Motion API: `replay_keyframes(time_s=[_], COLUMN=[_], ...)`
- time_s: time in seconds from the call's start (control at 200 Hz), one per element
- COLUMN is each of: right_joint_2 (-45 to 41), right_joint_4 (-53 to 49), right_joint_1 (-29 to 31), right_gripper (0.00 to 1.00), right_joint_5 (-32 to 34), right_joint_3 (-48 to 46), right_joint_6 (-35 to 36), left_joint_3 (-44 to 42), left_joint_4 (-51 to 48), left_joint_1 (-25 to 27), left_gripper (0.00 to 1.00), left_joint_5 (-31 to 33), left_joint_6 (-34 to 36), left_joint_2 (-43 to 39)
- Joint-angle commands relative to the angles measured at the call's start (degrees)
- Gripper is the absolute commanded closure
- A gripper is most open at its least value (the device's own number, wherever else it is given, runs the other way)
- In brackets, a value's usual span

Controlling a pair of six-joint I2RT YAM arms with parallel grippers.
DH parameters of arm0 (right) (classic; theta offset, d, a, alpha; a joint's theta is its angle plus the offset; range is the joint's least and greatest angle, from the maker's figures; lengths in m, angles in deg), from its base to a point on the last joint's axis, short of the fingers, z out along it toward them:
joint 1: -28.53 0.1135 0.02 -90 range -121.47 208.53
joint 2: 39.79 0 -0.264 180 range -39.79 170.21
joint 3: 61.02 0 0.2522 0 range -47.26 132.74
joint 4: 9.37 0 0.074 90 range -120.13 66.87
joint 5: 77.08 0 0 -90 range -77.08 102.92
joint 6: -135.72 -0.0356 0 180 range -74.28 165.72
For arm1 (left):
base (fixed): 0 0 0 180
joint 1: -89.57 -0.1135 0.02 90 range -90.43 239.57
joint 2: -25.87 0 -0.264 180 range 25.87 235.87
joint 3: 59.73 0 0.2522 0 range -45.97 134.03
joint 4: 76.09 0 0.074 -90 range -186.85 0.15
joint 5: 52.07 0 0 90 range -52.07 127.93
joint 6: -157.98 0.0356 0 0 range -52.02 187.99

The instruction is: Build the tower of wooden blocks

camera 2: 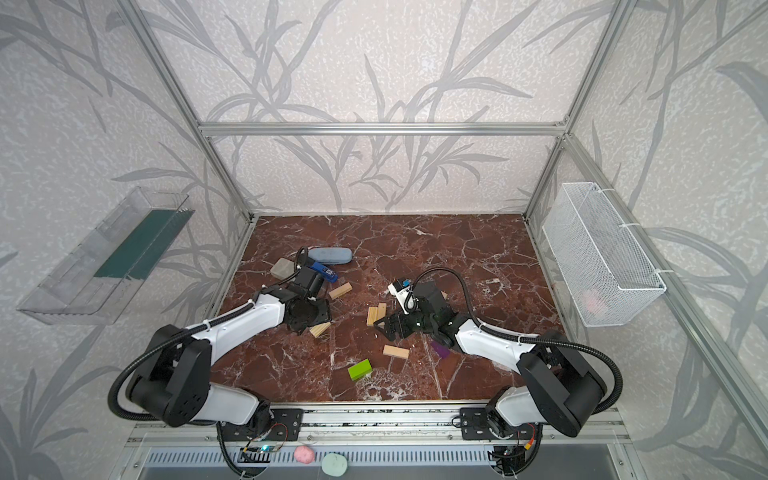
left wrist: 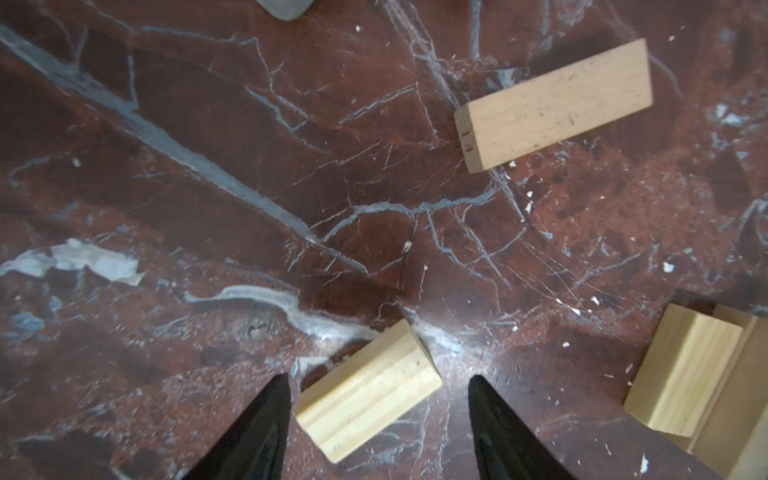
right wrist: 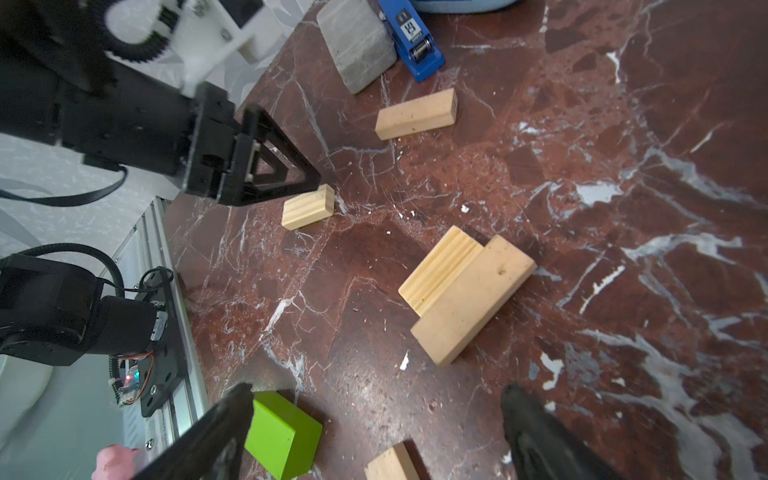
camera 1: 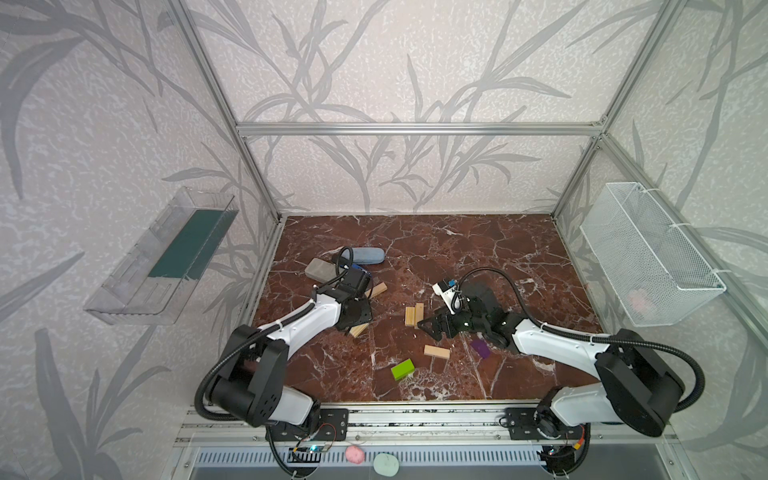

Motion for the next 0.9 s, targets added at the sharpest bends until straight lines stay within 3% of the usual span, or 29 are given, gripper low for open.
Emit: replay_keyframes(time_s=[0.0, 0.395, 0.595, 0.895], right_joint_2=[-0.63, -1.51, -0.86, -0.20], right_joint_4=[4.95, 5.68, 5.32, 4.98], right_joint_1=[0.44, 0.86, 0.81, 0.81], right_gripper=[0.08, 0.08, 0.08, 0.08], right_joint_5=[1.14, 3.09, 3.10, 3.01], right_joint_3=[-2.41, -2.83, -2.49, -2.07], right_joint_6=[1.40, 2.79, 2.52, 1.92], left_joint_3=[2.49, -0.47, 0.01, 2.97], left_joint_4=[0.47, 1.79, -0.51, -6.69], left_joint_1=[-0.62, 0.28, 3.57, 7.87], left_gripper=[0.33, 0.32, 0.36, 0.50], left_joint_5=[-0.73, -8.23, -5.20, 3.20], left_joint_6=[2.01, 1.73, 1.06, -0.23], left_joint_2=[2.51, 4.05, 3.93, 7.19])
